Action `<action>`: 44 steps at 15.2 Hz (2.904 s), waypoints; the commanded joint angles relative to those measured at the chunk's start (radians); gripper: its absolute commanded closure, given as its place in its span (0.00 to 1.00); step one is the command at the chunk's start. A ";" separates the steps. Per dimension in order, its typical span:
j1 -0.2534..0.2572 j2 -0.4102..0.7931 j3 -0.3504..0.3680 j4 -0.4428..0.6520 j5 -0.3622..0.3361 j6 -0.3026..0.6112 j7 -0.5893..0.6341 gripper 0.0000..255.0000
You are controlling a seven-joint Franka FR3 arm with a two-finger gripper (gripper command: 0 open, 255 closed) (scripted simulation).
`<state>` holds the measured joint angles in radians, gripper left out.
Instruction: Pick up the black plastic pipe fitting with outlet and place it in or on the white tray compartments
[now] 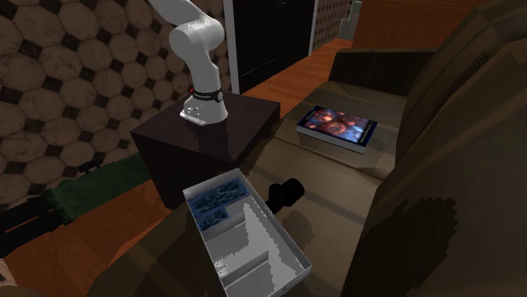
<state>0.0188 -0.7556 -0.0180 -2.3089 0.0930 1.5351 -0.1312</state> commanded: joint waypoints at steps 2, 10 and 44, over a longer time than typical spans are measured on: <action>-0.005 0.002 -0.015 -0.022 -0.012 0.023 -0.022 0.00; -0.046 0.072 -0.138 -0.153 -0.109 0.222 -0.195 0.00; -0.224 1.161 -0.434 0.198 0.209 0.915 -1.059 0.00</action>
<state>-0.2004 0.3893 -0.4600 -2.1135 0.2903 2.4367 -1.1826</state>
